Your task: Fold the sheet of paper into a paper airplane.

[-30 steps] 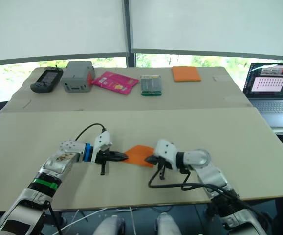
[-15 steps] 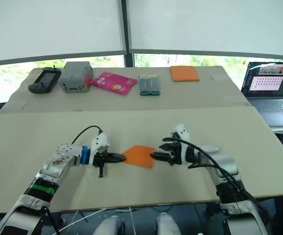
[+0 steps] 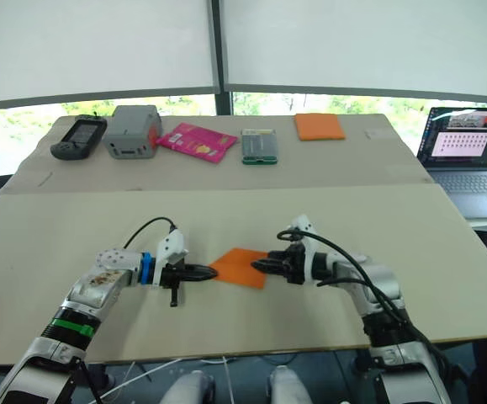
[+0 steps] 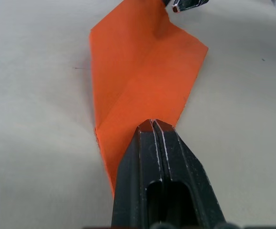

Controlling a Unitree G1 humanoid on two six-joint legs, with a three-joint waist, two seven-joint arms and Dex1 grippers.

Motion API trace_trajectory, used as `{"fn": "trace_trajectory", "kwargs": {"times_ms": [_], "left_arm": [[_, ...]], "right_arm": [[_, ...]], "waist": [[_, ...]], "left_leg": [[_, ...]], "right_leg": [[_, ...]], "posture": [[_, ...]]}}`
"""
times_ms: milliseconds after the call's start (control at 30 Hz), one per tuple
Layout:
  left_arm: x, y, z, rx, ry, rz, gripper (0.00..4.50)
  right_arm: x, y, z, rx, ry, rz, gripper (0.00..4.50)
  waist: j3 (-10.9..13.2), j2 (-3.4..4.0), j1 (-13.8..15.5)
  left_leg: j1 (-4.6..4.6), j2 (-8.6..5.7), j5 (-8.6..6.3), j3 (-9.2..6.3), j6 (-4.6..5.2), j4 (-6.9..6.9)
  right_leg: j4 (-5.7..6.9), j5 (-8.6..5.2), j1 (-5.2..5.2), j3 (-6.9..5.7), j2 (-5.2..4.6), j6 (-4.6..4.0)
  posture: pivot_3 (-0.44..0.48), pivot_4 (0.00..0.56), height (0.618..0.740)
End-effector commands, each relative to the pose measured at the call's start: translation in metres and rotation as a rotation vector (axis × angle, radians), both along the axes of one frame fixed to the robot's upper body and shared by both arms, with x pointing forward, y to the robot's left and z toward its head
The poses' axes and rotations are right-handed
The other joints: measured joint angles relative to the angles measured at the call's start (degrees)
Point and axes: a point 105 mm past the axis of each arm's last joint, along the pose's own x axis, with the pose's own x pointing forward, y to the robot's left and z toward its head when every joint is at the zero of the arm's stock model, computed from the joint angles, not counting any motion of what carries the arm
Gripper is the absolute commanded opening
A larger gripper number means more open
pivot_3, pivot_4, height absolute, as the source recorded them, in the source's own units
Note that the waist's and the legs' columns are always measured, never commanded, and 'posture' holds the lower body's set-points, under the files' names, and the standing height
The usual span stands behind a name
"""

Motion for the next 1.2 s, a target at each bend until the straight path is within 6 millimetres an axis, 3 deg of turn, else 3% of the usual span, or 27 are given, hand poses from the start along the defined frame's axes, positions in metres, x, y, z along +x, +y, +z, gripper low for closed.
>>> {"fn": "trace_trajectory", "kwargs": {"times_ms": [33,100,367,500,700,933,1067,1200], "left_arm": [[-0.007,0.004,-0.018,0.037,0.063,0.011,0.0],[-0.007,0.004,-0.018,0.038,0.065,0.008,0.0],[-0.006,0.005,-0.018,0.039,0.068,0.006,0.0],[-0.005,0.003,-0.017,0.021,0.071,0.011,0.0],[0.001,0.004,-0.011,-0.009,0.046,0.035,0.0],[0.001,0.006,0.004,-0.074,0.051,0.014,0.0],[0.001,0.009,0.02,-0.147,0.053,0.004,0.0],[0.012,0.006,0.049,-0.288,0.047,0.02,0.0]], "right_arm": [[-0.002,0.003,0.021,0.038,-0.12,0.041,0.73],[-0.005,0.004,0.023,-0.01,-0.228,0.079,0.02],[-0.022,0.009,0.015,-0.146,-0.568,0.243,0.02],[-0.028,0.01,0.002,-0.248,-0.76,0.313,0.02],[-0.027,0.005,-0.017,-0.277,-0.756,0.301,0.02],[-0.026,0.003,-0.032,-0.389,-0.867,0.383,0.02],[-0.025,0.002,-0.038,-0.435,-0.92,0.406,0.02],[-0.023,0.0,-0.043,-0.475,-0.942,0.423,0.02]], "waist": [[0.0,0.0,0.0],[0.0,0.0,0.0],[0.0,0.0,0.0],[0.0,0.0,0.0],[0.0,0.0,0.1],[0.0,0.0,0.0],[0.0,0.0,-0.2],[0.0,-0.01,-0.3]], "left_leg": [[0.01,0.0,0.0,0.0,0.0,0.0],[0.01,0.0,0.0,0.0,0.0,0.0],[0.01,0.0,0.0,0.01,0.0,0.0],[0.03,0.0,0.0,0.02,0.0,0.0],[0.04,0.0,0.0,0.02,0.0,0.0],[0.05,0.0,0.0,0.03,0.0,0.0],[0.05,0.01,0.0,0.02,0.0,-0.01],[0.07,0.01,0.0,0.0,0.0,0.0]], "right_leg": [[0.0,0.0,0.0,0.0,0.0,0.0],[0.01,0.0,0.0,0.0,0.0,0.0],[-0.04,-0.02,0.0,-0.01,0.0,0.02],[-0.04,-0.02,0.02,-0.01,0.0,0.03],[-0.02,-0.01,0.03,0.0,0.0,0.02],[-0.02,-0.02,0.02,0.01,0.0,0.01],[-0.01,-0.02,0.01,0.01,0.02,0.01],[0.02,-0.01,0.02,0.0,0.02,0.01]], "posture": [[0.0,0.15,0.74],[0.0,0.15,0.74],[0.0,0.15,0.74],[0.0,0.15,0.74],[0.0,0.15,0.74],[0.0,0.15,0.74],[0.0,0.15,0.74],[0.0,0.15,0.74]]}}
